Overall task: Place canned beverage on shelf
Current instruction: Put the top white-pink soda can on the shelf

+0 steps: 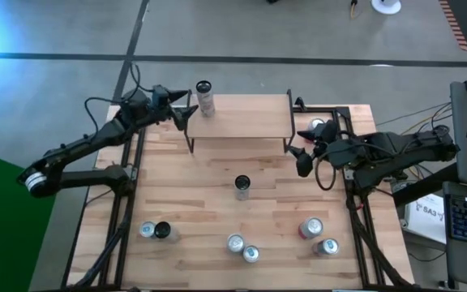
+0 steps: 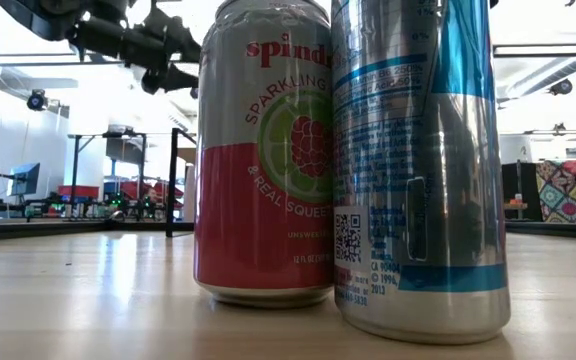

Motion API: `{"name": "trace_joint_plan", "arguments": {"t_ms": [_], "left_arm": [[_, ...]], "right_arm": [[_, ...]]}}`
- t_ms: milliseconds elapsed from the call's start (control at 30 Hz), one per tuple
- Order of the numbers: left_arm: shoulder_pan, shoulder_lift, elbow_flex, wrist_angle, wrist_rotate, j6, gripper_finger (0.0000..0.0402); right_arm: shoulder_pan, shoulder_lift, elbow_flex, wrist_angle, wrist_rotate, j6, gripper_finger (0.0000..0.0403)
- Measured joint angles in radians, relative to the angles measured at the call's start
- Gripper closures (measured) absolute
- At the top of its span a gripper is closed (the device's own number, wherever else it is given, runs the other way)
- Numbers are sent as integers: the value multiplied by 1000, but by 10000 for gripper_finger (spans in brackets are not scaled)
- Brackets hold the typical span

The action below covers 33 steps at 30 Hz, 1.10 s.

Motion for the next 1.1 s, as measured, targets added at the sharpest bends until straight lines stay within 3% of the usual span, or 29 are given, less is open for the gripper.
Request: {"name": "trace_joint_plan", "arguments": {"t_ms": [700,900,1100], "left_arm": [[21,271,159,11,-7,40,36],[37,285,169,15,16,70,91],[80,281,171,11,115,105,155]], "right_arm": [[2,-34,-1,-4,-27,81,106],[4,-34,-4,-6,-27,86,106],[4,-34,-4,-6,-26,70,116]]}}
